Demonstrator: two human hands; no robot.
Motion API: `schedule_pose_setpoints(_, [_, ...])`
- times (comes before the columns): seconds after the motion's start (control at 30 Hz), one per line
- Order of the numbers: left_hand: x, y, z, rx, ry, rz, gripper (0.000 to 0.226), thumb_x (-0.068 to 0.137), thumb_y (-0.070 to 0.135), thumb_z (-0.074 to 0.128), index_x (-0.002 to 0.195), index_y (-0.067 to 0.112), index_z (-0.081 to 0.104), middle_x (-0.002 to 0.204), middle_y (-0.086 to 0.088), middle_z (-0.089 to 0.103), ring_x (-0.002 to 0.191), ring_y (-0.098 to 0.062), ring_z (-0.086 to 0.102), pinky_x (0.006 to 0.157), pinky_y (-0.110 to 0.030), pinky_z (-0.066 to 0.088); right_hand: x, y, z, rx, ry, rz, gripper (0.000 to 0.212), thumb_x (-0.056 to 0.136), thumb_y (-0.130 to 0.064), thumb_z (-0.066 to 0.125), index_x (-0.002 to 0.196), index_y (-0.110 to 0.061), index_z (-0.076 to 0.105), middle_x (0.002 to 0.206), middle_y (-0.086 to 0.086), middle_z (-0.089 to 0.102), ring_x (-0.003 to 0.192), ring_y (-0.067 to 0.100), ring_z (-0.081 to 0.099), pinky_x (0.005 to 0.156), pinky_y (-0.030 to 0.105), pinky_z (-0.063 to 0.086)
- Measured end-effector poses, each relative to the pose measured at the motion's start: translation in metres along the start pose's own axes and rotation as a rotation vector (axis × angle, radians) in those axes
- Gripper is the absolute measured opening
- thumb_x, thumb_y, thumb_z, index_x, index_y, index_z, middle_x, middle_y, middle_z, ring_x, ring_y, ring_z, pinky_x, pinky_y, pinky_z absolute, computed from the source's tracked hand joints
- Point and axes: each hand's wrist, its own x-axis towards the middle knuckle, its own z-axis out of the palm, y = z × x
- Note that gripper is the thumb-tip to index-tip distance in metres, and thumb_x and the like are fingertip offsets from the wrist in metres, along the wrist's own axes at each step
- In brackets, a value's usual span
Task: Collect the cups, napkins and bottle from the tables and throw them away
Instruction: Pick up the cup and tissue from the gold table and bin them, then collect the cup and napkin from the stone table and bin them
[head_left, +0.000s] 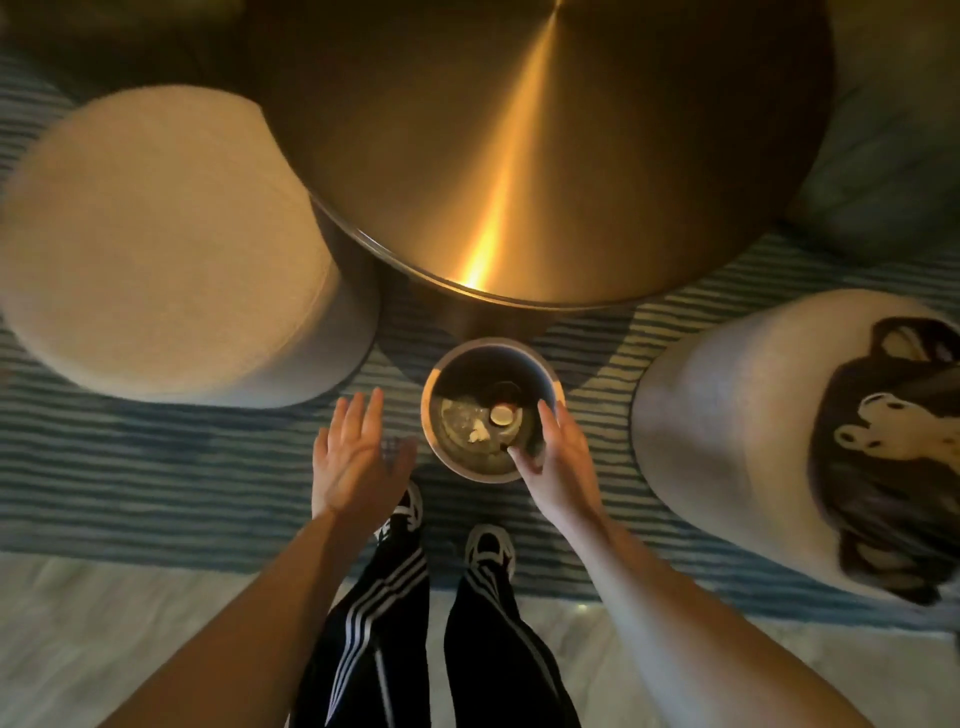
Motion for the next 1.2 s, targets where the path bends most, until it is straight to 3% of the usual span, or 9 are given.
schedule_pose_setpoints(0.2, [-0.087, 0.01, -0.106, -0.033, 0.16, -0.084, 0.074, 0.092, 0.061, 0.032, 0.152, 0.023, 0.015, 0.157, -0.005, 0.021, 0.145, -0.022, 0.009, 0.116, -0.047, 0.013, -0.068, -0.074, -0.087, -0.019, -0.096, -0.228, 0.061, 0.095, -0.047, 0.044, 0.148, -0.023, 0.025, 0.158, 0.001, 0.019, 0.145, 0.018, 0.013, 0.116, 0.029, 0.013])
schedule_pose_setpoints(0.33, [-0.141, -0.009, -0.162, -0.015, 0.303, -0.221, 0.078, 0.09, 0.067, 0.021, 0.152, 0.021, 0.015, 0.157, -0.005, 0.023, 0.145, -0.023, 0.013, 0.116, -0.048, 0.015, -0.098, -0.137, -0.122, -0.047, -0.115, -0.438, 0.059, 0.096, -0.043, 0.044, 0.147, -0.018, 0.03, 0.156, 0.005, 0.023, 0.145, 0.02, 0.015, 0.117, 0.033, 0.014])
schedule_pose_setpoints(0.47, [-0.191, -0.042, -0.2, -0.078, 0.452, -0.406, 0.075, 0.092, 0.066, 0.024, 0.152, 0.022, 0.015, 0.157, -0.003, 0.023, 0.145, -0.022, 0.012, 0.116, -0.047, 0.014, -0.114, -0.206, -0.121, -0.026, -0.171, -0.577, 0.058, 0.096, -0.042, 0.044, 0.147, -0.017, 0.029, 0.157, 0.005, 0.021, 0.145, 0.019, 0.012, 0.116, 0.032, 0.013])
schedule_pose_setpoints(0.67, [-0.25, -0.114, -0.238, -0.173, 0.622, -0.644, 0.074, 0.091, 0.064, 0.026, 0.152, 0.022, 0.017, 0.157, -0.003, 0.023, 0.145, -0.02, 0.01, 0.115, -0.049, 0.015, -0.132, -0.329, -0.078, -0.091, -0.258, -0.88, 0.055, 0.095, -0.037, 0.048, 0.143, -0.01, 0.036, 0.152, 0.012, 0.029, 0.142, 0.024, 0.02, 0.115, 0.037, 0.021])
schedule_pose_setpoints(0.83, [-0.267, -0.202, -0.262, -0.224, 0.753, -0.788, 0.073, 0.091, 0.063, 0.031, 0.151, 0.022, 0.02, 0.156, -0.003, 0.026, 0.145, -0.02, 0.011, 0.115, -0.048, 0.014, -0.15, -0.439, -0.021, -0.123, -0.297, -1.064, 0.054, 0.096, -0.042, 0.044, 0.142, -0.016, 0.037, 0.152, 0.008, 0.03, 0.141, 0.023, 0.022, 0.113, 0.037, 0.024])
schedule_pose_setpoints(1.0, [-0.256, -0.333, -0.296, -0.25, 0.817, -0.874, 0.076, 0.09, 0.067, 0.025, 0.151, 0.023, 0.018, 0.157, -0.002, 0.024, 0.146, -0.019, 0.01, 0.115, -0.047, 0.014, -0.162, -0.57, 0.067, -0.054, -0.348, -1.061, 0.054, 0.096, -0.042, 0.043, 0.143, -0.017, 0.035, 0.155, 0.005, 0.025, 0.142, 0.021, 0.02, 0.115, 0.038, 0.022])
schedule_pose_setpoints(1.2, [-0.239, -0.497, -0.381, -0.255, 0.757, -0.89, 0.076, 0.091, 0.067, 0.024, 0.152, 0.024, 0.012, 0.158, -0.001, 0.017, 0.146, -0.017, 0.004, 0.116, -0.047, 0.013, -0.167, -0.751, 0.143, -0.111, -0.365, -1.089, 0.053, 0.097, -0.041, 0.043, 0.144, -0.019, 0.033, 0.156, 0.005, 0.021, 0.144, 0.021, 0.017, 0.114, 0.037, 0.021])
